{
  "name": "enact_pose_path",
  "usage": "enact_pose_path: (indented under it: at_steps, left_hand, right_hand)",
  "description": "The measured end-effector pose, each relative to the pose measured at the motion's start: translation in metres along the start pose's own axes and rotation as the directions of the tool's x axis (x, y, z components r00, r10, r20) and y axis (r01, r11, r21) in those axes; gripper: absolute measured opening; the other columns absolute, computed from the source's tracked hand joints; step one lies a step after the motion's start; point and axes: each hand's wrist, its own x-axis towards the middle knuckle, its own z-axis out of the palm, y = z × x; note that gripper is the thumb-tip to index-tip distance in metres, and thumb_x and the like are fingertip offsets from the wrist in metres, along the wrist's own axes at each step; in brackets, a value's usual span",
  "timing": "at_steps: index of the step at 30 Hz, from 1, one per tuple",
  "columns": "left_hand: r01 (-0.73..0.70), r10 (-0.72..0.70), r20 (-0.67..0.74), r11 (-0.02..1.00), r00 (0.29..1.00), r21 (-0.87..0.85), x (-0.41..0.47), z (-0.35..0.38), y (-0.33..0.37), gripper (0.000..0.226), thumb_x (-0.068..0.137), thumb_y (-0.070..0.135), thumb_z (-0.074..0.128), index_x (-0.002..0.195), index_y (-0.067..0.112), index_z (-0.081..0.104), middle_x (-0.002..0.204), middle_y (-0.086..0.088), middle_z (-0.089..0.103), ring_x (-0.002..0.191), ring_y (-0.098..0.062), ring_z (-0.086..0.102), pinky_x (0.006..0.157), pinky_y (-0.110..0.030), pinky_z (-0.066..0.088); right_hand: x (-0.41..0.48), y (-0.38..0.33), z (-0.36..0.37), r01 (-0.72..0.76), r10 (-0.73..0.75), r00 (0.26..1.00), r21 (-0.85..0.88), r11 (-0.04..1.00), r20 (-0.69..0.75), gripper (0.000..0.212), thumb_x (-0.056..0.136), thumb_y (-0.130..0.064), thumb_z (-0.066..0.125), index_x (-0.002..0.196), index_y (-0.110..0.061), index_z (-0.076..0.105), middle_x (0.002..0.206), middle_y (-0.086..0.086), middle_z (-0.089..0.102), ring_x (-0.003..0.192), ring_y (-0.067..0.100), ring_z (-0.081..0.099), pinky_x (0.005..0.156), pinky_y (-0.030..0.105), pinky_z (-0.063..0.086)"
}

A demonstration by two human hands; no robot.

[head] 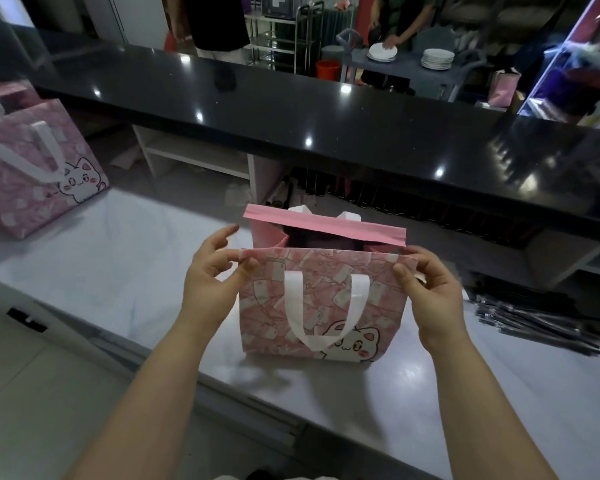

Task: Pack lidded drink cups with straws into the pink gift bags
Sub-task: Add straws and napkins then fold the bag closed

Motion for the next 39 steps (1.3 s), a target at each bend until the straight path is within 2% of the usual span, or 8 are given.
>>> enact_pose_path:
  at_steps: [3,6,9,16,22,29,34,39]
  left_hand:
    - [0.045,-0.053,0.159,0.997,0.986,0.055,0.013,-0.004,0.003,0.025,0.071,0.051,0.072,0.082,0.029,0.077,0.143,0.031,0.041,0.141,-0.007,0.034,0.113,-0.052,0.033]
    - [0.099,-0.102,0.209,0.995,0.972,0.027,0.026,0.002,0.01,0.036,0.062,0.048,0.08,0.08,0.017,0.075,0.142,0.029,0.043,0.143,-0.008,0.03,0.116,-0.054,0.026]
    - [0.149,-0.147,0.132,0.989,0.98,-0.008,0.036,0.007,0.014,0.03,0.053,0.039,0.086,0.074,0.02,0.077,0.141,0.017,0.049,0.136,-0.014,0.042,0.11,-0.052,0.038]
    - [0.193,-0.17,0.121,0.957,0.978,-0.215,0.044,0.005,0.004,0.018,0.058,0.009,0.085,0.071,0.012,0.073,0.102,0.006,0.073,0.094,-0.01,0.069,0.081,-0.025,0.057]
    - [0.159,-0.146,0.067,0.953,0.987,-0.259,0.042,0.01,-0.004,0.034,0.074,-0.019,0.069,0.072,0.013,0.056,0.084,0.005,0.073,0.082,-0.013,0.067,0.071,-0.023,0.056]
    - [0.196,-0.171,0.139,0.961,0.975,-0.194,0.05,0.01,0.007,0.045,0.073,-0.01,0.077,0.09,0.03,0.064,0.086,-0.005,0.073,0.084,-0.022,0.069,0.065,-0.029,0.058]
    - [0.155,-0.126,0.183,0.976,0.975,-0.151,0.045,0.007,0.013,0.042,0.073,-0.009,0.076,0.075,0.033,0.071,0.083,0.005,0.073,0.081,-0.011,0.068,0.066,-0.024,0.057]
    - [0.12,-0.072,0.241,0.974,0.968,-0.192,0.036,-0.009,0.012,0.028,0.068,-0.003,0.077,0.071,0.024,0.073,0.099,-0.005,0.075,0.099,-0.018,0.068,0.083,-0.027,0.055]
  right_hand:
    - [0.008,0.002,-0.003,-0.036,0.036,0.998,0.005,0.999,0.047,0.008,0.075,-0.019,0.072,0.071,-0.025,0.069,0.139,-0.019,0.051,0.114,-0.004,0.058,0.081,0.022,0.056]
    - [0.015,0.004,0.001,-0.05,0.047,0.995,0.036,0.998,0.083,0.008,0.078,-0.014,0.072,0.077,-0.021,0.069,0.132,-0.015,0.06,0.122,0.013,0.058,0.086,0.03,0.056]
    - [0.018,0.005,0.008,-0.018,0.019,0.999,-0.024,1.0,0.05,0.018,0.081,-0.01,0.074,0.081,-0.028,0.074,0.124,-0.007,0.066,0.121,0.023,0.058,0.095,0.044,0.052]
    - [0.02,0.006,0.014,-0.018,0.04,0.99,0.163,0.986,-0.137,0.02,0.067,-0.019,0.08,0.084,-0.027,0.075,0.083,-0.009,0.072,0.083,0.007,0.069,0.074,0.02,0.056]
    - [0.031,0.011,0.016,0.042,-0.011,0.98,0.155,0.987,-0.2,0.039,0.08,0.019,0.062,0.088,-0.019,0.057,0.081,-0.01,0.071,0.087,0.008,0.07,0.072,0.02,0.055]
    - [0.035,0.007,0.005,0.163,-0.181,0.98,-0.188,0.969,-0.081,0.046,0.081,0.011,0.065,0.096,-0.032,0.06,0.084,-0.014,0.068,0.081,0.005,0.065,0.07,0.018,0.054]
    - [0.036,0.003,0.0,0.366,-0.345,0.928,-0.536,0.761,0.143,0.051,0.08,0.009,0.064,0.095,-0.039,0.058,0.095,-0.022,0.062,0.094,0.001,0.059,0.083,0.018,0.052]
    - [0.03,0.006,0.0,0.457,-0.419,0.887,-0.481,0.748,0.193,0.05,0.074,0.015,0.069,0.098,-0.028,0.061,0.105,-0.013,0.064,0.106,0.007,0.059,0.093,0.024,0.05]
